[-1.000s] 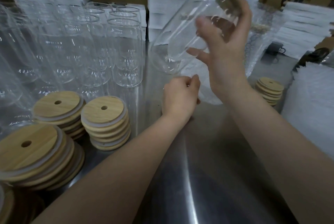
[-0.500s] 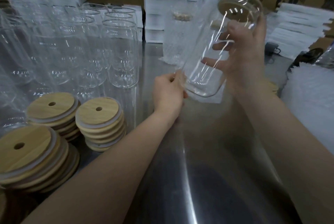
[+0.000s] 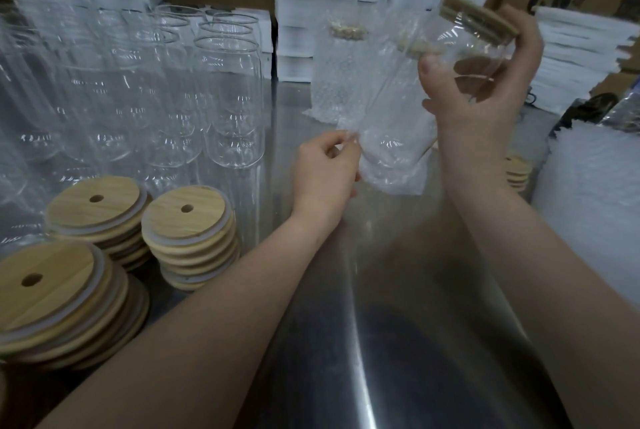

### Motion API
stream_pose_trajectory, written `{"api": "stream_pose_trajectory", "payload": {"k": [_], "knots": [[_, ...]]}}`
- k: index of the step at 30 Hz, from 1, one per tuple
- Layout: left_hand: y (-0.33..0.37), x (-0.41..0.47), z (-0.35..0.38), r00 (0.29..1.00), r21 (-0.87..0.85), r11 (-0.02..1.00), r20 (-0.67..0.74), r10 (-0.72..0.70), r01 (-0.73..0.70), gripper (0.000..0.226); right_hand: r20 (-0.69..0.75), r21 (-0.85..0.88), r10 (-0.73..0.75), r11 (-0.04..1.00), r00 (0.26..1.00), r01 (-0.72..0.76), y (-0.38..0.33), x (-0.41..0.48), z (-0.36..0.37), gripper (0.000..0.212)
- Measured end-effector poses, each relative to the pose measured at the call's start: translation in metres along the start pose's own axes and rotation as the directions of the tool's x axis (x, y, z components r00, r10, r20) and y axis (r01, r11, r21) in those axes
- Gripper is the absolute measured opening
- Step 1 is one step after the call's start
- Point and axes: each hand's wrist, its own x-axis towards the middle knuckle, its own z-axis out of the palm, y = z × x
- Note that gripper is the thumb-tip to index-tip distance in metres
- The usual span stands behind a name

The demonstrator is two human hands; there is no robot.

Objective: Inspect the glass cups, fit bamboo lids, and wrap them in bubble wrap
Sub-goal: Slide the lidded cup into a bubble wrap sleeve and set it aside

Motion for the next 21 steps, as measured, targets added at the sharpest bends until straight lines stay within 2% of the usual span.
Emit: {"api": "stream_pose_trajectory", "payload": {"k": [3,6,10,13,16,21], "knots": [[0.0,-0.002,0.002,0.998,0.106,0.993,0.046,0.048,-0.052,0.041,-0.057,-0.031,-0.031,0.999,0.998,0.029,0.005,0.0,0.001,0.066],[0.001,-0.005,0.004,0.989,0.232,0.966,0.11,0.094,-0.118,0.066,-0.112,-0.017,0.001,1.0,0.994,-0.003,0.008,0.001,0.003,0.064],[-0.001,-0.009,0.008,0.971,0.322,0.929,0.208,0.116,-0.18,0.085,-0.152,-0.037,0.025,0.999,0.988,-0.031,0.01,0.002,0.005,0.065],[0.001,-0.01,0.009,0.97,0.335,0.92,0.197,0.143,-0.204,0.086,-0.148,-0.081,-0.044,0.996,0.988,0.032,0.012,0.001,0.005,0.061],[0.001,-0.01,0.007,0.962,0.26,0.933,0.178,0.206,-0.248,0.078,-0.112,-0.111,-0.092,0.991,0.989,0.08,0.014,-0.001,0.004,0.062],[0.001,-0.011,0.007,0.944,0.107,0.938,0.081,0.321,-0.328,0.057,-0.015,-0.141,-0.066,0.988,0.998,0.064,0.019,-0.002,0.003,0.061]]}}
